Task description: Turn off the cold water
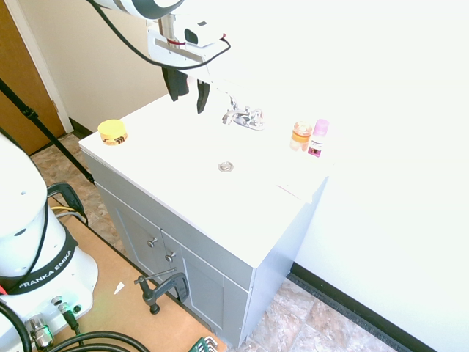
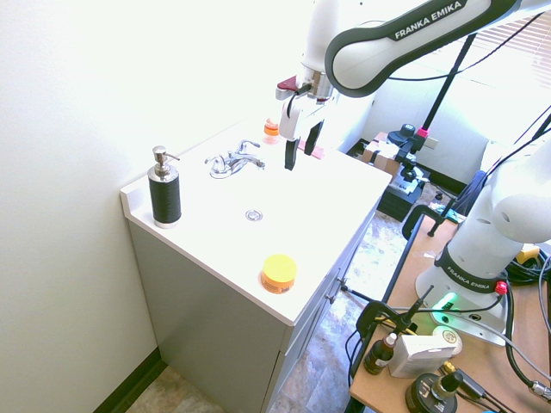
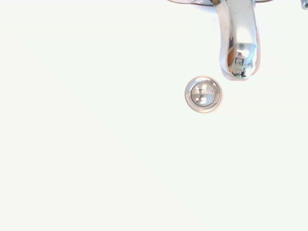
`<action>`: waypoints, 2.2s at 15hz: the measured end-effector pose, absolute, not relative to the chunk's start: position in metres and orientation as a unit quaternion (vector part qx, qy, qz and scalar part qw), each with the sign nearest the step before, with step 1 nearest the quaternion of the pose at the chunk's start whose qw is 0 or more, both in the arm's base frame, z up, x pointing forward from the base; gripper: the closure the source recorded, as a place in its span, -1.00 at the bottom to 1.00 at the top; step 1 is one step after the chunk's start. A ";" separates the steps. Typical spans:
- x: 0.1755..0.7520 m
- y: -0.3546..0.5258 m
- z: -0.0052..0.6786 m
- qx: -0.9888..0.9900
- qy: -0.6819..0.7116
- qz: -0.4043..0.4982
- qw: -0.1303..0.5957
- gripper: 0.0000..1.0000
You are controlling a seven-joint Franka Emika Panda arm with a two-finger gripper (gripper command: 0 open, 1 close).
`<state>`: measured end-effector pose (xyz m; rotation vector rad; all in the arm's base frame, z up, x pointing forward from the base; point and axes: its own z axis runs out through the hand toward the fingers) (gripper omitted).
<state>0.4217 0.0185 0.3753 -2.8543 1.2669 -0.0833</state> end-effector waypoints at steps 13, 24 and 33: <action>0.558 -0.042 0.348 -0.871 0.482 -0.096 -0.015 -1.00; 0.590 -0.071 0.311 -0.864 0.490 -0.091 -0.070 -1.00; 0.583 -0.094 0.303 -0.855 0.500 -0.096 -0.100 -1.00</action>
